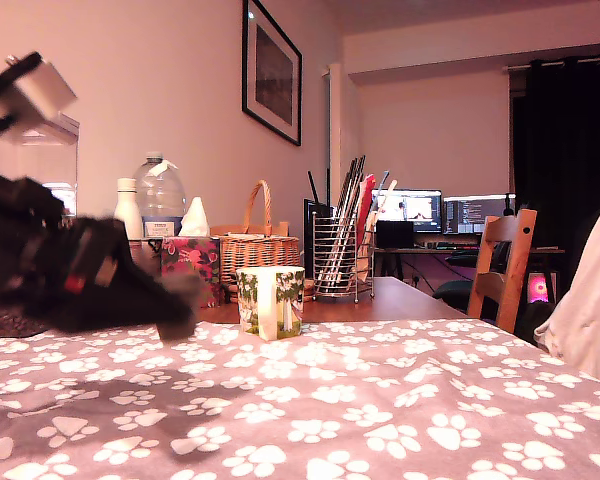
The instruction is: Pick up the coffee capsules on the table and drop them inside the coffee cup
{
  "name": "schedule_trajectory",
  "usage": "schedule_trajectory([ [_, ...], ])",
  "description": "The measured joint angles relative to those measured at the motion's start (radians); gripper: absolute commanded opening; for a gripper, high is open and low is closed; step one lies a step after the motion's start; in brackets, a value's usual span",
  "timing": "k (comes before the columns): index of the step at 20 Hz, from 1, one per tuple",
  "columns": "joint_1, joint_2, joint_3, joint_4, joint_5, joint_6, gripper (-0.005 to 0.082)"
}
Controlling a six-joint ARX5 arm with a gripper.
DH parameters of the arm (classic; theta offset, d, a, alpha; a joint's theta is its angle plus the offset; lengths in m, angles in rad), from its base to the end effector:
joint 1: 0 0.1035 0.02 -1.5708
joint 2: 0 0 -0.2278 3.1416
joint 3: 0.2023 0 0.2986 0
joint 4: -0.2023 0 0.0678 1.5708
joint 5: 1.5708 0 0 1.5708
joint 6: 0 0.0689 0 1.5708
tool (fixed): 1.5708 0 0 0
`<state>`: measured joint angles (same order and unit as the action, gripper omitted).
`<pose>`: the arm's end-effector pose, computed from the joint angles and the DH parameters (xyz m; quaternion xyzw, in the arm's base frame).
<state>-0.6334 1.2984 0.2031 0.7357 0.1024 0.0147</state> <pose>0.2163 -0.1676 0.0423 0.0537 0.1700 -0.3551 0.9177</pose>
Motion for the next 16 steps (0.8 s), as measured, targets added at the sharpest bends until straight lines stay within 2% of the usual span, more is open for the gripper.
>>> schedule_trajectory([
  [5, 0.113, 0.000, 0.001, 0.068, 0.007, -0.032, 0.0092],
  [9, 0.190, 0.000, 0.001, 0.118, 0.051, -0.065, 0.0092],
  [12, 0.209, 0.000, 0.001, 0.118, 0.077, -0.073, 0.0092],
  [16, 0.209, 0.000, 0.001, 0.119, 0.080, -0.088, 0.0092],
])
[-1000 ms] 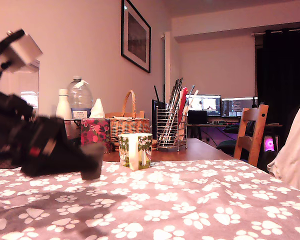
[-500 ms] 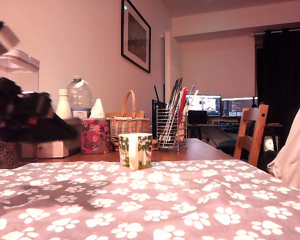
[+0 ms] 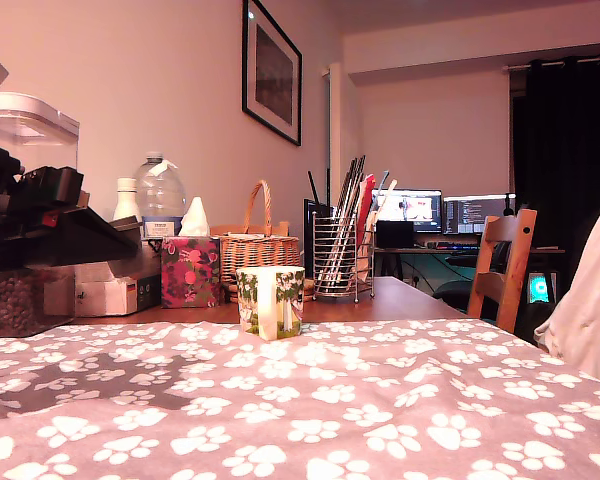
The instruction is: Pick up the coffee capsules on the table and drop them inside the coffee cup
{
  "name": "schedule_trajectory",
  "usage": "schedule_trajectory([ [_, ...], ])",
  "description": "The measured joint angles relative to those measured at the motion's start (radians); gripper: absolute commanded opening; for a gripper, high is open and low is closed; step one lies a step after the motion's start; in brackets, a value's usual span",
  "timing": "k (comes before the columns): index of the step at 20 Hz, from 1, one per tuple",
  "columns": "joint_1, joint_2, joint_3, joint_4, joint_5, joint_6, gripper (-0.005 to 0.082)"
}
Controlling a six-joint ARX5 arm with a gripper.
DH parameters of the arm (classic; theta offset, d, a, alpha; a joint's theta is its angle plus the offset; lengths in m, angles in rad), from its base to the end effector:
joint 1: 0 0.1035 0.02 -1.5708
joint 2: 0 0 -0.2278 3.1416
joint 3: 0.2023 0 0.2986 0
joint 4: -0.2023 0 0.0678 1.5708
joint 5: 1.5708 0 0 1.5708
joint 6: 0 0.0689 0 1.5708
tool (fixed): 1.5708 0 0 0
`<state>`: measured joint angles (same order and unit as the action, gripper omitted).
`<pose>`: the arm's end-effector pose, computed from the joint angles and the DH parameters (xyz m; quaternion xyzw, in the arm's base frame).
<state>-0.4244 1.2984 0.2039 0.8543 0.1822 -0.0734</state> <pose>0.2480 -0.1258 0.0582 -0.0203 0.1297 -0.2920 0.9474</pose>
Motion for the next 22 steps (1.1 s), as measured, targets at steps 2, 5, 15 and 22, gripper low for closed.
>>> schedule_trajectory([
  [2, 0.000, 0.000, 0.000, 0.000, 0.000, -0.002, 0.0092],
  [5, 0.000, 0.000, 0.000, 0.005, 0.000, -0.002, 0.0092],
  [15, 0.000, 0.071, 0.168, 0.005, 0.008, -0.002, 0.0092],
  [22, 0.000, 0.216, 0.310, -0.004, 0.022, -0.001, 0.0092],
])
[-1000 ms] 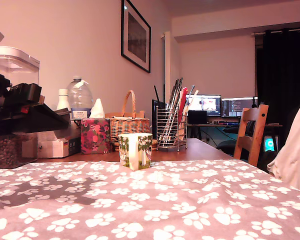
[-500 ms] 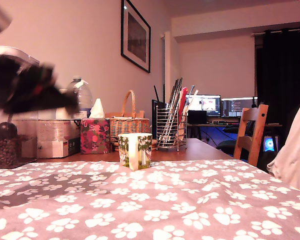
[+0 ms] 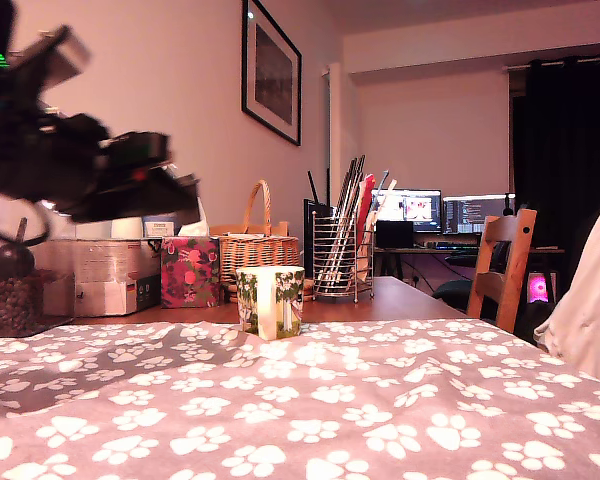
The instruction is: Pick up the coffee capsules on the table and drop them inside the coffee cup
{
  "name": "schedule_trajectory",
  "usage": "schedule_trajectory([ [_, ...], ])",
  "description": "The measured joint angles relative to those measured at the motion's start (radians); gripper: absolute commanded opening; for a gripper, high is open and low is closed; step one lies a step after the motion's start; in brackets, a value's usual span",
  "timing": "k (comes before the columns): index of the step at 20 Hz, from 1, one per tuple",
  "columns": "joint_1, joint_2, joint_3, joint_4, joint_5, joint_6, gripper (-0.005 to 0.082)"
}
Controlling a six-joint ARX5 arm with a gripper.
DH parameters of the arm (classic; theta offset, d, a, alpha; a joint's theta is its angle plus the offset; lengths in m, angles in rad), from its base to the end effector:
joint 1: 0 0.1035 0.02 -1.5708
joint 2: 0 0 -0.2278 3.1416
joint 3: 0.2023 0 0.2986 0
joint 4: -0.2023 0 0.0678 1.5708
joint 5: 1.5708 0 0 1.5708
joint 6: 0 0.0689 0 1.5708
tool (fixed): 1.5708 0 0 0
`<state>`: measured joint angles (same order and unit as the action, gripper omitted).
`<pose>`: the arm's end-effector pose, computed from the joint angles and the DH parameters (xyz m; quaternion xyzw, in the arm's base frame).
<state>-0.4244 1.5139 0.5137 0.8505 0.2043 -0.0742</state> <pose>0.3125 -0.1566 0.0970 -0.0270 0.0857 -0.3054 0.9480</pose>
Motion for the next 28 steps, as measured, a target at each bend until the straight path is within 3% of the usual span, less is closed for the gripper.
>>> schedule_trajectory([
  [11, 0.000, 0.203, 0.227, -0.023, 0.023, 0.002, 0.0092],
  [28, 0.017, 0.383, 0.709, -0.642, 0.035, 0.051, 0.0114],
])
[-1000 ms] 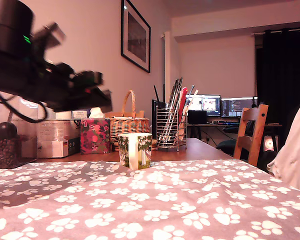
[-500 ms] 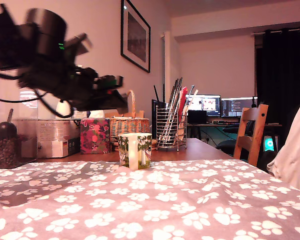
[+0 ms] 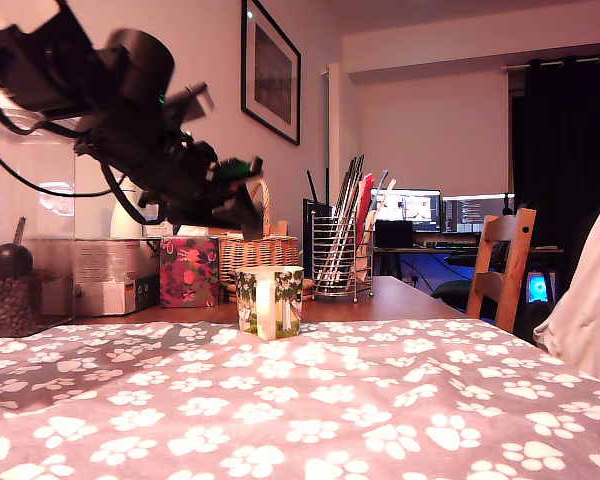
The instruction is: Pick up the coffee capsules on the table and drop them inside the coffee cup
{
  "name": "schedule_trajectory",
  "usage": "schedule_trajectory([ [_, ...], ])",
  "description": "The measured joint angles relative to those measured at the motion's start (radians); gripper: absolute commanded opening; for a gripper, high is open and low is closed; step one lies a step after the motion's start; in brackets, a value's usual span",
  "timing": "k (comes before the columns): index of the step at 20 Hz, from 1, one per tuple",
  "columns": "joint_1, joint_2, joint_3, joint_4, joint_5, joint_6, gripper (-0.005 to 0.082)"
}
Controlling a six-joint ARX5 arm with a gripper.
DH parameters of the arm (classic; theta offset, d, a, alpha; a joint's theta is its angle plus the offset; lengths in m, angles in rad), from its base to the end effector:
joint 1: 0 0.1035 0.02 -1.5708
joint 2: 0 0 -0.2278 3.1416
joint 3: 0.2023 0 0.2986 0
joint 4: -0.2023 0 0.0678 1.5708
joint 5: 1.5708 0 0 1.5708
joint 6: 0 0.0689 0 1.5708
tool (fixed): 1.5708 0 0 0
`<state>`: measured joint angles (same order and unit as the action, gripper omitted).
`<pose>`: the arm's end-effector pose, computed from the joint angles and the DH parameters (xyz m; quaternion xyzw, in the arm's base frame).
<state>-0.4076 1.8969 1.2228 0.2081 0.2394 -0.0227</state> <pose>0.4336 -0.2050 0.1230 0.0089 0.2336 -0.3067 0.9227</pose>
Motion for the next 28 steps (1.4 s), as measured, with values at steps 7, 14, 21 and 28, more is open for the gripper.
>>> schedule_trajectory([
  [7, 0.000, 0.096, 0.204, -0.261, 0.000, 0.033, 0.0141],
  [14, 0.000, 0.148, 0.324, -0.423, 0.015, 0.042, 0.0141],
  [21, 0.000, 0.169, 0.324, -0.430, 0.017, 0.045, 0.0148],
  [28, 0.000, 0.169, 0.324, -0.433, 0.017, 0.045, 0.0242],
])
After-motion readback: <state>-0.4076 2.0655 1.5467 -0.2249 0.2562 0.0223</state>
